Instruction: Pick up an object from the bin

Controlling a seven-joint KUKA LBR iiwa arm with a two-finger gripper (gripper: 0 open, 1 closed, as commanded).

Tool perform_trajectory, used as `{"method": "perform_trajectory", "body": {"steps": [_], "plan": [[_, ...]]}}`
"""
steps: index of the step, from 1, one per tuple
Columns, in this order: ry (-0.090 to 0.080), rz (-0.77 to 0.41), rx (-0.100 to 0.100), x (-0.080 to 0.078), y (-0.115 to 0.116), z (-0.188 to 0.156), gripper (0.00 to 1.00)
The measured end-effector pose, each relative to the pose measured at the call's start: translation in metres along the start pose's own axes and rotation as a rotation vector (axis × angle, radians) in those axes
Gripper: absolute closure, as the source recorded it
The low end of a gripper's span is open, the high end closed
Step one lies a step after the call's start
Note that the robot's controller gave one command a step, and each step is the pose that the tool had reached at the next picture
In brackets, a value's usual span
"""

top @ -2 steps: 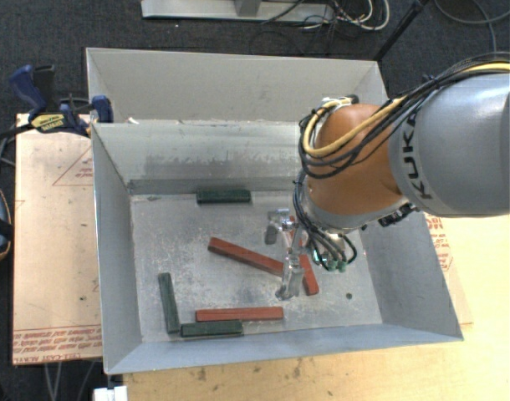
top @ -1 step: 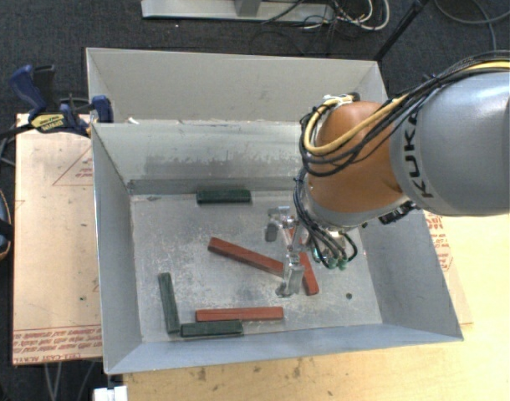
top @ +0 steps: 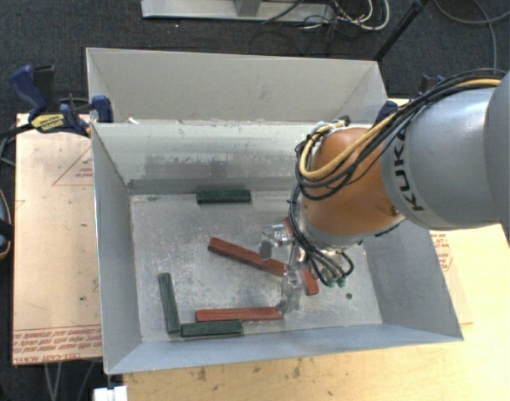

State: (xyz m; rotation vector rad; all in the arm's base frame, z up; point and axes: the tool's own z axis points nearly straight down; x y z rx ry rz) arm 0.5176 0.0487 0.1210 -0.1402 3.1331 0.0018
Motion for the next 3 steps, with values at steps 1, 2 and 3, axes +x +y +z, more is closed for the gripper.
{"method": "perform_trajectory", "body": {"steps": [1, 2, 3], "plan": [[0.004, 0.032, -0.001, -0.027, -0.025, 0.050, 1.00], [0.004, 0.032, -0.001, -0.027, -0.025, 0.050, 1.00], [0.013, -0.162, -0.001, -0.006, -0.018, 0.020, 1.00]]}}
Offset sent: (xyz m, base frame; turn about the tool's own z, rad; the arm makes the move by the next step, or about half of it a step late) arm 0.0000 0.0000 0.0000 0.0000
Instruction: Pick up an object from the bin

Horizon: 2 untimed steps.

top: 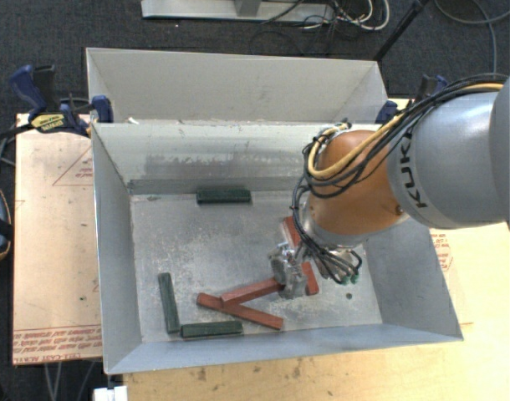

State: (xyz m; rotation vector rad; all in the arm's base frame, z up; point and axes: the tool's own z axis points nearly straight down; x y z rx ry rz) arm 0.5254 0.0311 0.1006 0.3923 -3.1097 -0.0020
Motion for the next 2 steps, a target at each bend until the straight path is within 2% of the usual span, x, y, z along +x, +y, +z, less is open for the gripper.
{"method": "perform_trajectory", "body": {"steps": [1, 2], "plan": [[-0.011, -0.180, 0.002, -0.014, -0.020, -0.032, 1.00], [-0.009, 0.020, 0.001, 0.021, -0.037, -0.121, 1.00]]}}
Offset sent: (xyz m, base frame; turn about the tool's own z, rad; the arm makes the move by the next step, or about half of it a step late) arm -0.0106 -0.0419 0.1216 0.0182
